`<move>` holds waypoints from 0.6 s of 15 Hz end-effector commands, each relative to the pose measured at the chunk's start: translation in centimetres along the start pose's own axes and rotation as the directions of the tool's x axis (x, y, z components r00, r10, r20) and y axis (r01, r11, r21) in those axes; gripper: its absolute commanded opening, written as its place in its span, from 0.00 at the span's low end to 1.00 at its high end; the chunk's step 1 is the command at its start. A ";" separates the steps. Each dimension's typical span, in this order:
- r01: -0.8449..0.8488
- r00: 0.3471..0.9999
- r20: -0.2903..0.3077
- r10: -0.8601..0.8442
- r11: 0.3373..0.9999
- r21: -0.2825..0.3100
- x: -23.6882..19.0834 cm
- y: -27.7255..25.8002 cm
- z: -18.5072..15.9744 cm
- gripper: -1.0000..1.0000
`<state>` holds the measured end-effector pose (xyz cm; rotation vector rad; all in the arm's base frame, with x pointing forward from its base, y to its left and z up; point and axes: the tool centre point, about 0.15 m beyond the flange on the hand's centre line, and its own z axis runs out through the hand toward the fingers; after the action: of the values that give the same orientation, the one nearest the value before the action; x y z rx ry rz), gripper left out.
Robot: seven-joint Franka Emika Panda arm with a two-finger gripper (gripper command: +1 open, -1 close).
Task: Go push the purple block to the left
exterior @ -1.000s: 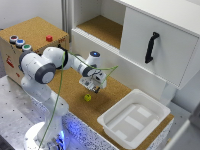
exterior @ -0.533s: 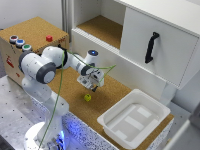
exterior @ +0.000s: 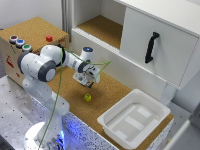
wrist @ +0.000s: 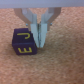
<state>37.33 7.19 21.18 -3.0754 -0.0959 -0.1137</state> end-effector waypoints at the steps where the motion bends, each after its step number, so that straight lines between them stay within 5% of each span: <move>1: -0.015 0.998 0.064 0.014 1.000 0.014 2.6 -3.7 1.5 0.00; 9: -0.043 0.996 0.075 0.043 0.999 0.006 2.9 -7.5 1.9 0.00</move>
<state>38.30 11.72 21.01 -3.0556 -0.0781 -0.0804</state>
